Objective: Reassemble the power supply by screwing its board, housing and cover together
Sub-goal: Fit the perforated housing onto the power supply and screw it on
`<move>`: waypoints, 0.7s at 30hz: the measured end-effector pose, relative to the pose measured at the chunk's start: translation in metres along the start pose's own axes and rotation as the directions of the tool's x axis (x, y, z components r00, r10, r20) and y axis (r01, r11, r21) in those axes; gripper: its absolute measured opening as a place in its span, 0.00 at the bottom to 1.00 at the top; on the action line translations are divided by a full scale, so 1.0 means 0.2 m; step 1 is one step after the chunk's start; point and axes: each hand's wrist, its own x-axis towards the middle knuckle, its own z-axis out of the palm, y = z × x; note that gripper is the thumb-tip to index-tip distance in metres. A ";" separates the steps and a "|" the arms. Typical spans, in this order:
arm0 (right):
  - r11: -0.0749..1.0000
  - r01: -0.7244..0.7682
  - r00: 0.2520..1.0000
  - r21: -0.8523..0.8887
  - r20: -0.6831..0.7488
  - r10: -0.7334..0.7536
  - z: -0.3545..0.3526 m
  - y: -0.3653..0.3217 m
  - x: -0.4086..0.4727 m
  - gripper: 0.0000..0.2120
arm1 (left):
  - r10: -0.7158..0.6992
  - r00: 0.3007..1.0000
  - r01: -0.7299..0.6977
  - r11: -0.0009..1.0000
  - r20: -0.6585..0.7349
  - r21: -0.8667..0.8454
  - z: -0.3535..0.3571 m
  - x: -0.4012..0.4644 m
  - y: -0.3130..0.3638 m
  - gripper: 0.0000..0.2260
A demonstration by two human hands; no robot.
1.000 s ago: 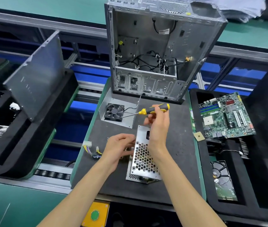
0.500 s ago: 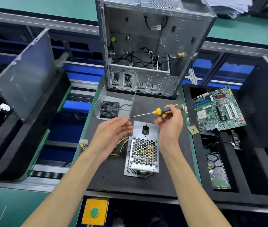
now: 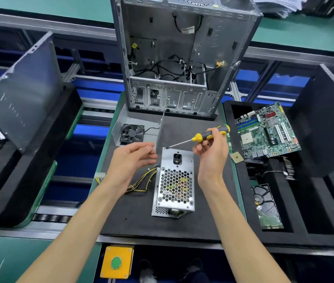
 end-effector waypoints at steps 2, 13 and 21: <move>1.000 -0.011 1.000 -0.012 -0.025 0.011 0.01 -0.01 0.00 0.11 | 0.022 0.995 -0.003 0.983 -0.100 0.185 -0.06 0.03 -0.04 0.05; 0.963 -0.268 0.961 0.022 0.070 0.266 -0.07 -0.06 0.14 0.11 | 0.106 0.975 0.120 0.484 -0.194 0.867 -0.24 0.11 -0.30 0.08; 0.701 0.053 0.921 -0.711 0.306 0.240 -0.04 -0.01 0.29 0.16 | 0.198 0.964 0.093 0.383 -0.179 0.919 -0.15 0.11 -0.21 0.09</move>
